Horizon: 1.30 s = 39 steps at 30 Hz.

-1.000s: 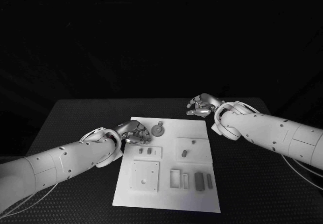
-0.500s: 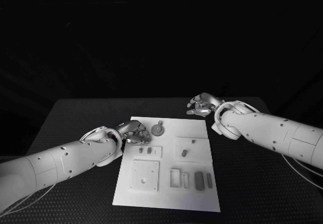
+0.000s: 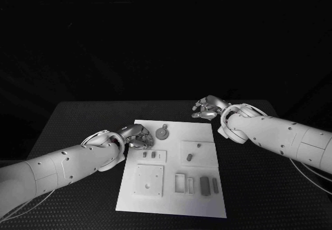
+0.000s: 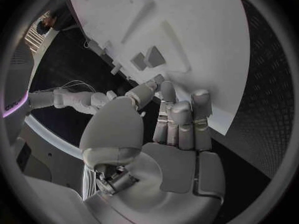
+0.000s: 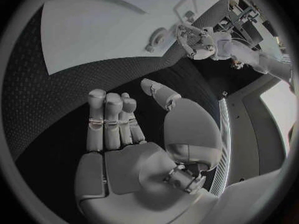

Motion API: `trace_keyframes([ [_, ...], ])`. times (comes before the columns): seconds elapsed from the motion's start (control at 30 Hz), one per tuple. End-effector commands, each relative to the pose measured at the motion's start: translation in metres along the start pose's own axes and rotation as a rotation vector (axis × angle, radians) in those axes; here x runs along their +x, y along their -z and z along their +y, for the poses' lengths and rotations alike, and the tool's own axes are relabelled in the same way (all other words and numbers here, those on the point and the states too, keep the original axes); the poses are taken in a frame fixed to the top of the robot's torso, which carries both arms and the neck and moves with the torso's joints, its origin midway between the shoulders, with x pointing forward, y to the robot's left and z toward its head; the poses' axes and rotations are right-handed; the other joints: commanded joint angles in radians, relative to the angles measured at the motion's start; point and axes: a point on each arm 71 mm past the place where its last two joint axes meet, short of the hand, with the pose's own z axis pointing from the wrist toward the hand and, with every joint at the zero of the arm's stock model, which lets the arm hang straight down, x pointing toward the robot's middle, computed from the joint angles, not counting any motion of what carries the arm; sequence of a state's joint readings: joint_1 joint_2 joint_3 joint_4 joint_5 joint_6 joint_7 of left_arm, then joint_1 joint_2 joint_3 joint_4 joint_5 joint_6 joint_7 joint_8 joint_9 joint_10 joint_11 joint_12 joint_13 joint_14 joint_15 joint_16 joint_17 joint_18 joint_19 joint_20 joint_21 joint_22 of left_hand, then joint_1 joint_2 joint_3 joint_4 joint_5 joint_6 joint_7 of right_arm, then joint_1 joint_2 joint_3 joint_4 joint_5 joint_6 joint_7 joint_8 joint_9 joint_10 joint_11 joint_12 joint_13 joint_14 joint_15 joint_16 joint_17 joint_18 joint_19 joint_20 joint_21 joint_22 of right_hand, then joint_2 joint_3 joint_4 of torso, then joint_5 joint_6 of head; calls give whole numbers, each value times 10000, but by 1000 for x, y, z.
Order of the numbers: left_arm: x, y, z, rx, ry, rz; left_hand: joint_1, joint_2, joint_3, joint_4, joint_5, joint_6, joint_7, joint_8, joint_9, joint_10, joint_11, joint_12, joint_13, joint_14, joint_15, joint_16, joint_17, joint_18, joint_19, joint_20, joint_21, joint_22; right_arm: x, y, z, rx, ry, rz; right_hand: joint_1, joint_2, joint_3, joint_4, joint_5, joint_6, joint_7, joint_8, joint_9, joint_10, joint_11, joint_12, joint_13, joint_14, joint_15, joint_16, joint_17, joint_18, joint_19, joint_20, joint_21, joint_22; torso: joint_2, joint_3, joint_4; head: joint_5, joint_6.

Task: Assemble the parts on the task board

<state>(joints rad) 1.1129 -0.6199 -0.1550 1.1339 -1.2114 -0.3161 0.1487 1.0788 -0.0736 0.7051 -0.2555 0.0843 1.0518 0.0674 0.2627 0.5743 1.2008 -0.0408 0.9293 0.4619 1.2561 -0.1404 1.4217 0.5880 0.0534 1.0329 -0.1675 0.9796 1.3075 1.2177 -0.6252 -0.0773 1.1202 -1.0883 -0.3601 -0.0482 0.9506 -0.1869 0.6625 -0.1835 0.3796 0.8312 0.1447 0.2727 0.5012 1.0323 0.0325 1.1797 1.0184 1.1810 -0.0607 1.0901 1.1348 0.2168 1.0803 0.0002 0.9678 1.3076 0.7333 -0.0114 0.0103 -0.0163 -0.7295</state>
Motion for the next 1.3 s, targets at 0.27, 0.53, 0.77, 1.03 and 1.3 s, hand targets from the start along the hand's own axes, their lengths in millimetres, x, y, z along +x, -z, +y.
trace_keyframes([
  [0.27,4,2,5,-327,-304,449,8,42,-17,-33,70,36,68,36,32,59,23,4,-17,-14,-84,25,19,183,79,-749,49,226,1,0,1,-116,42,64,-90,14,0,-59,61,236,146,64,-16,-1153,155,43,-13,-77,7,69,-9,450,3,-72,-57,184,-2,-4,7,-6,-20],
  [0.53,4,1,4,-369,-322,458,5,31,-21,-32,68,27,70,31,32,59,24,6,-22,-14,-83,25,25,183,77,-749,55,224,1,0,2,-121,12,71,-93,16,-1,-56,61,236,146,64,-16,-1153,155,44,-14,-78,8,70,-11,450,3,-72,-57,184,0,0,1,3,-20],
  [0.77,4,2,4,-339,-292,371,2,-9,-28,-30,52,-34,81,-6,20,58,33,12,-35,-15,-76,24,40,187,73,-748,69,219,1,0,2,-118,13,68,-95,16,-2,-55,61,235,146,64,-17,-1154,155,44,-16,-78,8,70,-11,450,3,-72,-57,184,0,1,-2,9,-22],
  [1.03,2,3,6,-397,-253,229,63,-226,-22,-46,-6,-650,205,-369,-157,68,143,35,-95,1,28,15,105,224,71,-689,121,203,1,0,1,-108,14,58,-96,14,-3,-56,61,234,146,63,-17,-1155,155,45,-17,-79,8,70,-12,450,3,-72,-58,184,-1,7,-3,12,-12],
  [1.3,1,3,7,-425,-204,128,171,-474,-26,-136,25,-1054,253,-590,-280,114,187,66,-115,29,71,18,143,263,91,-644,143,193,1,0,1,-111,14,63,-94,13,-2,-58,62,233,147,63,-18,-1155,155,45,-18,-80,8,70,-13,450,2,-72,-58,184,0,6,0,13,-15],
])
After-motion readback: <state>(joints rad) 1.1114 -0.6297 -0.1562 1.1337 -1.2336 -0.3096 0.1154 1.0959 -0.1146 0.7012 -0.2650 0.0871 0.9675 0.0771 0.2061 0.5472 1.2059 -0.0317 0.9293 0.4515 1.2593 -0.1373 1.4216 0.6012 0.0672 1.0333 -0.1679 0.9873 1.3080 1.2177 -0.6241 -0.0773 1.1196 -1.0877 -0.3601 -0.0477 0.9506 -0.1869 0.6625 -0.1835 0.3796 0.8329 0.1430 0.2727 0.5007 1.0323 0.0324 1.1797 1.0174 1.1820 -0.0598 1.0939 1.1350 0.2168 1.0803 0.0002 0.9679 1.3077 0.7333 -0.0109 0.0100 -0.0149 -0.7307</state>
